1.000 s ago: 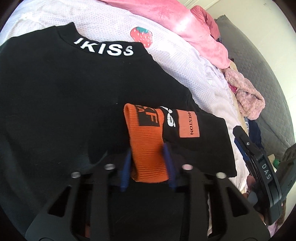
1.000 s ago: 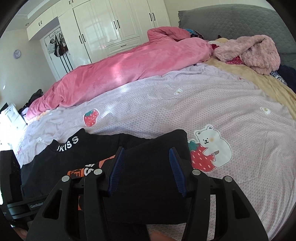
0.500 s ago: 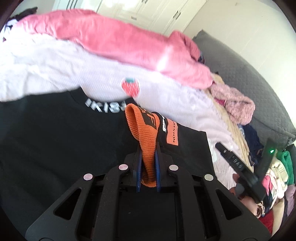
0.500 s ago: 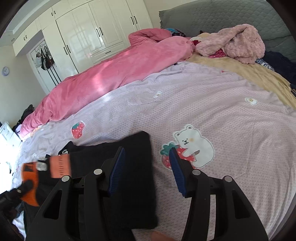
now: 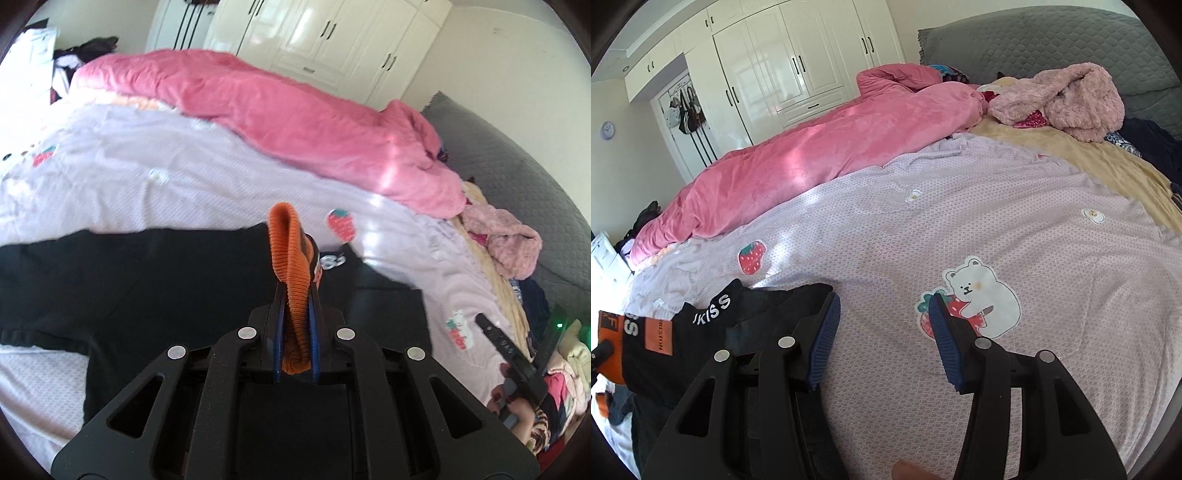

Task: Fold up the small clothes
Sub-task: 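Grasp the orange cuff with the left tool and lift it, then lay the cuff flat on the shirt center and open the left tool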

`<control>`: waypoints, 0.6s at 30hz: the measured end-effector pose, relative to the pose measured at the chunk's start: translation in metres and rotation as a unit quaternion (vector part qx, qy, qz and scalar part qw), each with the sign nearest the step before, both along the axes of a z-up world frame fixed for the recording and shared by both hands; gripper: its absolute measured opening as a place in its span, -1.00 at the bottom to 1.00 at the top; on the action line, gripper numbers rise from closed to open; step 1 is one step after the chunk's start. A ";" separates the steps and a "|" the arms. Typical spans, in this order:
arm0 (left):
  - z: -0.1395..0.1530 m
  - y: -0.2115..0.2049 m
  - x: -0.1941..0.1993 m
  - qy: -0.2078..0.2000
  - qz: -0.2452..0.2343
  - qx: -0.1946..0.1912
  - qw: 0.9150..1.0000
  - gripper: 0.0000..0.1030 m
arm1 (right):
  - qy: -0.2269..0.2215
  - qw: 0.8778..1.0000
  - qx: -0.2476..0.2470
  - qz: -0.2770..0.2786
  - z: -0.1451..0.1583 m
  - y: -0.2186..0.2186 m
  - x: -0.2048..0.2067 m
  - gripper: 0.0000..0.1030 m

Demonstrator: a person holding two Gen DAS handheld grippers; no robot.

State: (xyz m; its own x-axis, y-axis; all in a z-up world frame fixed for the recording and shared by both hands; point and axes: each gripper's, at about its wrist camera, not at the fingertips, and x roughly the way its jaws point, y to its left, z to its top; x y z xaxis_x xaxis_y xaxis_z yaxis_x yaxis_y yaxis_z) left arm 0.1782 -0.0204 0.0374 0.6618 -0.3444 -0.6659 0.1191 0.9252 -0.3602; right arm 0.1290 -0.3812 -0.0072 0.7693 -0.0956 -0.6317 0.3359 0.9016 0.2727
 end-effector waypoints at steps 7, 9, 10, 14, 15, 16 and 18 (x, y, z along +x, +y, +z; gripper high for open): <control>-0.028 0.019 0.009 0.041 0.012 0.000 0.999 -0.91 | -0.001 0.999 -0.032 0.033 0.003 0.025 0.005 -0.06; -0.032 0.021 0.010 0.046 0.015 0.003 0.999 -0.91 | -0.003 0.998 -0.046 0.048 0.004 0.038 0.007 -0.05; -0.033 0.022 0.010 0.047 0.017 0.007 0.999 -0.91 | -0.003 0.997 -0.050 0.053 0.004 0.041 0.007 -0.06; -0.039 0.026 0.012 0.050 0.024 0.016 0.998 -0.89 | -0.005 0.994 -0.066 0.090 0.005 0.066 0.011 -0.06; -0.039 0.027 0.013 0.049 0.026 0.020 0.998 -0.88 | -0.005 0.993 -0.069 0.099 0.005 0.072 0.011 -0.06; -0.038 0.028 0.012 0.048 0.029 0.026 0.998 -0.84 | -0.004 0.991 -0.073 0.110 0.005 0.079 0.012 -0.05; -0.036 0.030 0.011 0.041 0.036 0.032 0.998 -0.84 | -0.005 0.989 -0.083 0.126 0.005 0.090 0.012 -0.06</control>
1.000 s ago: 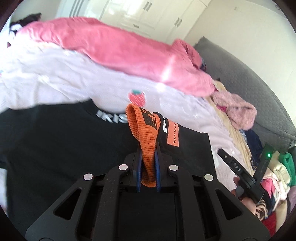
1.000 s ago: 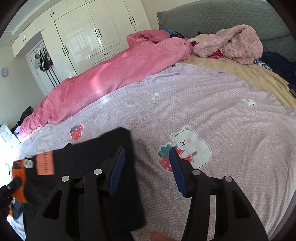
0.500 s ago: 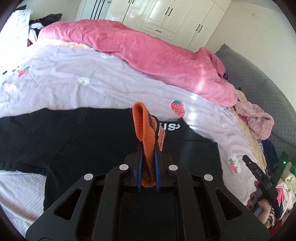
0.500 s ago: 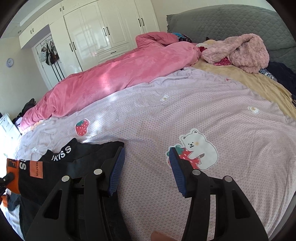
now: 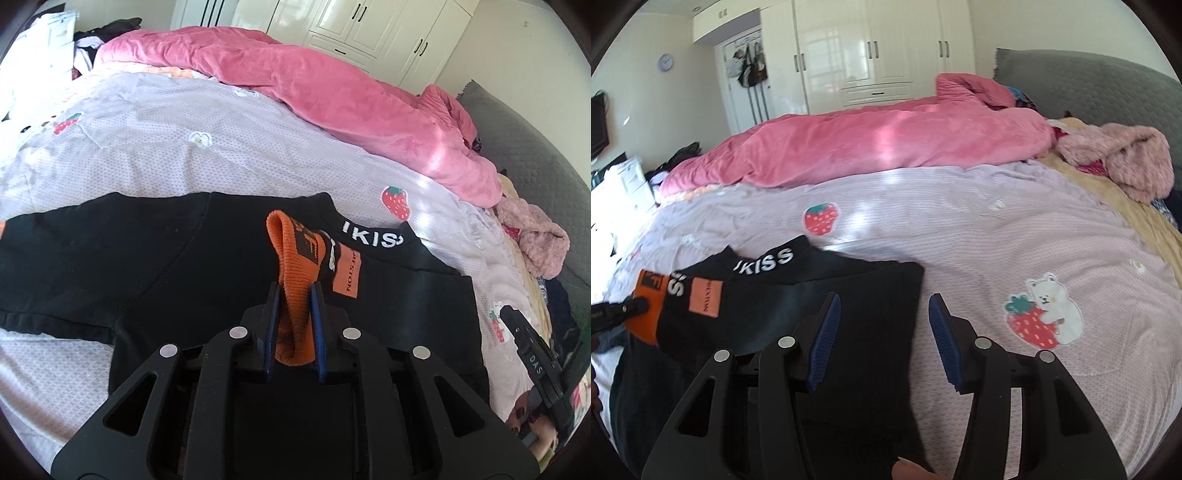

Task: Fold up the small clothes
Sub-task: 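Lay the cuff flat on the shirt center and open the left tool, then move the left tool to the orange cuff of the other sleeve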

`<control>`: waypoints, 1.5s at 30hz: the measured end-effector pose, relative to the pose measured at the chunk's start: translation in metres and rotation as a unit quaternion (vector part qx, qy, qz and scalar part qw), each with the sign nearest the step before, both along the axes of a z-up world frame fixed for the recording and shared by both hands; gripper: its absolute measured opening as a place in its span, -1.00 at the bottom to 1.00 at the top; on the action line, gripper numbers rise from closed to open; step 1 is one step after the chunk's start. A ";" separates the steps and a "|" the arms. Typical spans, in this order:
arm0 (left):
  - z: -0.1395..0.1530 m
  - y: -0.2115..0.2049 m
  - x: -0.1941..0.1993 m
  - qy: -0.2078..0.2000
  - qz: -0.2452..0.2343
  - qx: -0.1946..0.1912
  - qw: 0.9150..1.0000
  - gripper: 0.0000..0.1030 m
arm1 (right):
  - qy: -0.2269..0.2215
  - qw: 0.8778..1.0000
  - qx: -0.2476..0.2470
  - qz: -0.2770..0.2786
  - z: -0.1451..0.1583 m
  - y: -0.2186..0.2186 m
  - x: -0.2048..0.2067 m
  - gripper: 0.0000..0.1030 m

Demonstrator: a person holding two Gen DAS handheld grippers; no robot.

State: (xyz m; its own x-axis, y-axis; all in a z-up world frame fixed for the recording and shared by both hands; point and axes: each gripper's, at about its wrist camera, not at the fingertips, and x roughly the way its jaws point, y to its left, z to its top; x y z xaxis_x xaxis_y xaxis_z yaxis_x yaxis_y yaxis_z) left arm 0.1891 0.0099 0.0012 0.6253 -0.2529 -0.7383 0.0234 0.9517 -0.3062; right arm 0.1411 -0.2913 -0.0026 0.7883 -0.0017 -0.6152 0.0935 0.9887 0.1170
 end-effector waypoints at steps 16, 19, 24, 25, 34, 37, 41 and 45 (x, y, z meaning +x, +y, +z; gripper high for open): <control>-0.031 -0.030 0.002 0.034 -0.029 0.069 0.997 -0.77 | 0.045 0.995 -0.002 0.092 -0.022 0.038 0.005 0.04; -0.045 -0.027 0.003 0.048 -0.024 0.077 0.996 -0.77 | 0.061 0.993 -0.009 0.098 -0.029 0.042 0.008 0.04; -0.050 -0.021 0.002 0.050 -0.026 0.075 0.996 -0.76 | 0.106 0.992 -0.017 0.070 -0.045 0.030 0.016 0.09; -0.050 -0.020 0.002 0.050 -0.026 0.075 0.996 -0.76 | 0.122 0.990 -0.001 0.066 -0.052 0.023 0.019 0.09; -0.050 -0.020 0.000 0.047 -0.030 0.073 0.996 -0.76 | 0.131 0.989 0.012 0.064 -0.056 0.023 0.019 0.12; -0.049 -0.020 -0.001 0.046 -0.028 0.070 0.996 -0.76 | 0.127 0.989 0.021 0.065 -0.055 0.022 0.017 0.15; -0.047 -0.019 -0.003 0.045 -0.027 0.069 0.996 -0.76 | 0.121 0.990 0.025 0.067 -0.051 0.022 0.013 0.22; -0.045 -0.019 -0.006 0.044 -0.027 0.070 0.996 -0.69 | 0.118 0.990 0.029 0.070 -0.048 0.023 0.011 0.31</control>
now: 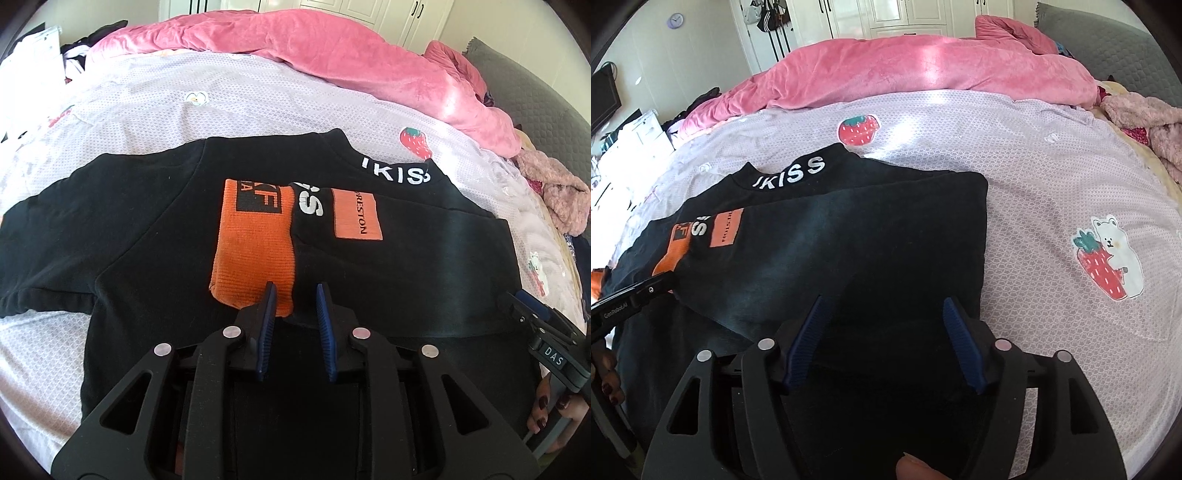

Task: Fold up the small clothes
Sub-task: 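Move the left tool to the orange cuff of the other sleeve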

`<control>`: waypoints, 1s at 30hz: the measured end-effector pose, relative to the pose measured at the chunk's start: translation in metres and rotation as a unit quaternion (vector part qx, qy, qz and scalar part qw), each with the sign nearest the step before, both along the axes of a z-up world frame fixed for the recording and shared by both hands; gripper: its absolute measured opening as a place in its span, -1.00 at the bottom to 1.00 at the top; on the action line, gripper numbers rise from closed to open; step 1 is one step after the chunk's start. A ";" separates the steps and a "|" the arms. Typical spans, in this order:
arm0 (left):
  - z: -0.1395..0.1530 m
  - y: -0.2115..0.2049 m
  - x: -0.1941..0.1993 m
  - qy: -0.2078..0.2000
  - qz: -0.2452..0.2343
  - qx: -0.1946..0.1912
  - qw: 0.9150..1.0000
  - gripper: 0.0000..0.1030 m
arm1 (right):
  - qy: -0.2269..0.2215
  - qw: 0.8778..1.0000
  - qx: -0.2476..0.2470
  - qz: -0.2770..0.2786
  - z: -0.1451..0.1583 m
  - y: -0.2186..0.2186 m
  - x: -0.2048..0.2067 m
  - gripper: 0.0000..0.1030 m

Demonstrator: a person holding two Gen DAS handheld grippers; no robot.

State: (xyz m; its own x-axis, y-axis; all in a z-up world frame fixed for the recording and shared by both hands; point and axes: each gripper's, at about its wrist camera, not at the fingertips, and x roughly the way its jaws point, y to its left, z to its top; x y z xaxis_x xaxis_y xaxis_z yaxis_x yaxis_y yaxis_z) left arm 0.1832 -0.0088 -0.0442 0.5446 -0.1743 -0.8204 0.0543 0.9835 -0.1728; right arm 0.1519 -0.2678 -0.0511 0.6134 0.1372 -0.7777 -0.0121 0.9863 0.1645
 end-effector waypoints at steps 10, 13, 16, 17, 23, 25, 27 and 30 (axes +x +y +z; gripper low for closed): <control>0.010 0.005 -0.010 -0.011 0.011 0.013 1.000 -0.36 | -0.007 1.000 0.004 0.003 0.005 0.005 -0.003 0.54; 0.012 0.010 -0.013 -0.014 0.017 0.011 1.000 -0.32 | -0.009 1.000 0.007 0.006 0.006 0.008 -0.005 0.55; 0.015 0.014 -0.016 -0.017 0.022 0.013 1.000 -0.01 | -0.014 1.000 0.003 0.011 0.009 0.012 -0.007 0.61; 0.017 0.016 -0.018 -0.019 0.024 0.013 0.999 0.04 | -0.017 1.000 0.001 0.012 0.011 0.014 -0.008 0.64; 0.025 0.022 -0.029 -0.028 0.027 0.021 0.999 0.35 | -0.035 0.999 -0.008 0.019 0.019 0.023 -0.014 0.77; 0.029 0.025 -0.032 -0.031 0.027 0.022 0.999 0.47 | -0.039 0.999 -0.011 0.020 0.021 0.026 -0.015 0.81; 0.032 0.027 -0.034 -0.035 0.028 0.025 0.999 0.54 | -0.042 0.999 -0.017 0.018 0.022 0.028 -0.017 0.84; 0.036 0.030 -0.039 -0.042 0.031 0.033 0.998 0.75 | -0.047 0.999 -0.022 0.015 0.025 0.032 -0.019 0.85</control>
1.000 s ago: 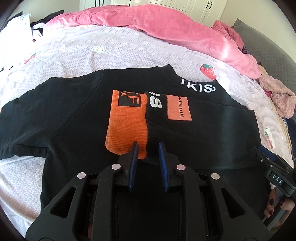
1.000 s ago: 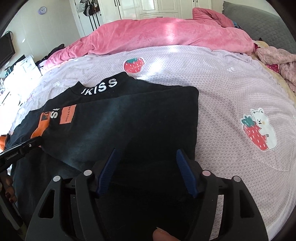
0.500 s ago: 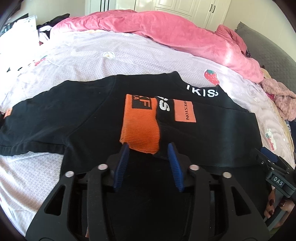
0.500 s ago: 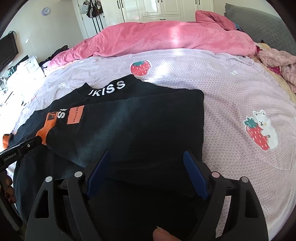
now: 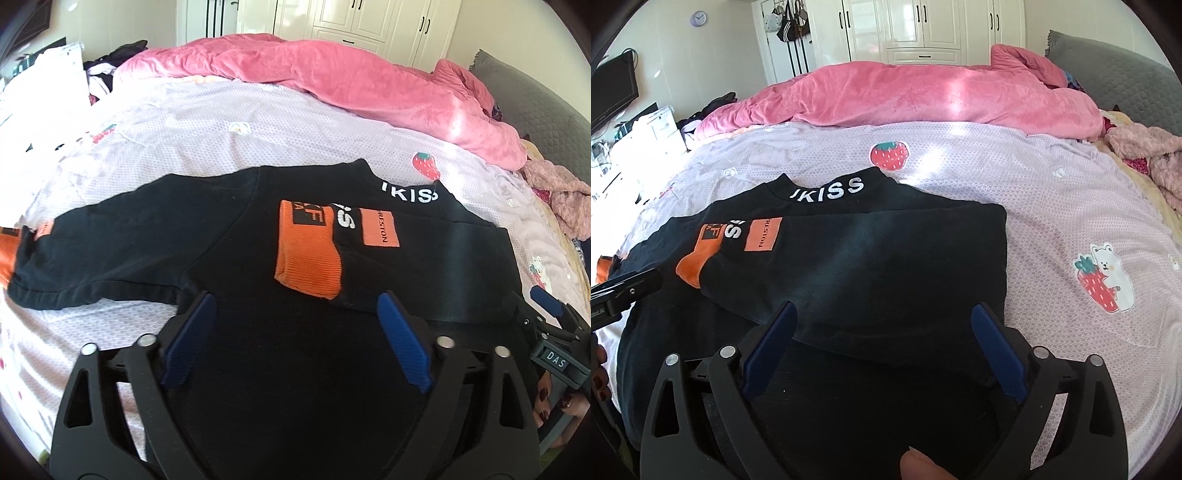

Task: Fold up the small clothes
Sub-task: 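Move the left tool to the orange cuff of the other sleeve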

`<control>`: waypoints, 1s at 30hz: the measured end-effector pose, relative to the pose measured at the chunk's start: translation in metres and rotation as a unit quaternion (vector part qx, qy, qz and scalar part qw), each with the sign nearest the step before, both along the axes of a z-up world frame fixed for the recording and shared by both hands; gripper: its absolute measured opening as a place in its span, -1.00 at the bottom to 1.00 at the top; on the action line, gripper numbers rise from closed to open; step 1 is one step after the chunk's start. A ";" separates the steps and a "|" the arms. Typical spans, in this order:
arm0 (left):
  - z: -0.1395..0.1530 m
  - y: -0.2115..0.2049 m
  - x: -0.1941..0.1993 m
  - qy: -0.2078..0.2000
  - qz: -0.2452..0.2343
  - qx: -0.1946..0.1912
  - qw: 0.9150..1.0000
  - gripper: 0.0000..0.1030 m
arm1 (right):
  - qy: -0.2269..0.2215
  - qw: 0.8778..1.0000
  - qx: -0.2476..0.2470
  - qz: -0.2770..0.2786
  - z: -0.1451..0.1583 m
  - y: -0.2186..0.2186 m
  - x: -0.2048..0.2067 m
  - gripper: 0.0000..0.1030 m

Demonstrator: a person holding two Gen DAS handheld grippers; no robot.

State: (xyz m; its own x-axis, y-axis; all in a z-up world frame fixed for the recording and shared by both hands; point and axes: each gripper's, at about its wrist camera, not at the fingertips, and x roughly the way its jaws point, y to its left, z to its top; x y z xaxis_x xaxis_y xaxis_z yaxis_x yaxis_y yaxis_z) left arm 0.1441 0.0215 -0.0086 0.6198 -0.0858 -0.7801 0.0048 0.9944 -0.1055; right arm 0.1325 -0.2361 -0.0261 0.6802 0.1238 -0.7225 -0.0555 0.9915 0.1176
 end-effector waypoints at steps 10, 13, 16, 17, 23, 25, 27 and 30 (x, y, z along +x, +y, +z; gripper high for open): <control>0.007 0.018 -0.012 -0.016 0.014 0.016 1.000 0.82 | -0.024 1.000 0.006 -0.005 0.015 0.008 -0.009 0.90; 0.009 0.028 -0.014 -0.019 0.022 0.015 0.999 0.82 | -0.032 0.999 0.009 0.000 0.021 0.014 -0.012 0.90; 0.010 0.037 -0.015 -0.021 0.028 0.013 0.999 0.82 | -0.036 0.999 0.009 0.004 0.025 0.022 -0.014 0.90; 0.010 0.041 -0.016 -0.021 0.030 0.013 0.999 0.82 | -0.038 0.999 0.008 0.005 0.026 0.026 -0.015 0.90; 0.013 0.057 -0.021 -0.027 0.039 0.001 0.999 0.82 | -0.036 0.999 0.004 0.021 0.029 0.048 -0.017 0.90; 0.014 0.062 -0.022 -0.030 0.041 0.003 0.999 0.82 | -0.038 0.999 0.004 0.024 0.032 0.055 -0.018 0.90; 0.016 0.067 -0.023 -0.033 0.044 0.008 0.998 0.82 | -0.041 0.999 0.005 0.028 0.036 0.062 -0.020 0.90; 0.020 0.074 -0.026 -0.039 0.047 0.018 0.998 0.82 | -0.043 0.998 0.004 0.034 0.039 0.073 -0.021 0.90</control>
State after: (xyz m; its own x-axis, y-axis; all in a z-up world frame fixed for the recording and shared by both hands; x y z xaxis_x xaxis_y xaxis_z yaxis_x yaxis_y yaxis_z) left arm 0.1180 0.0960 0.0117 0.6822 0.0029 -0.7311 -0.0827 0.9939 -0.0732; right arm 0.1114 -0.1635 0.0132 0.7291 0.1769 -0.6611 -0.1331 0.9842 0.1165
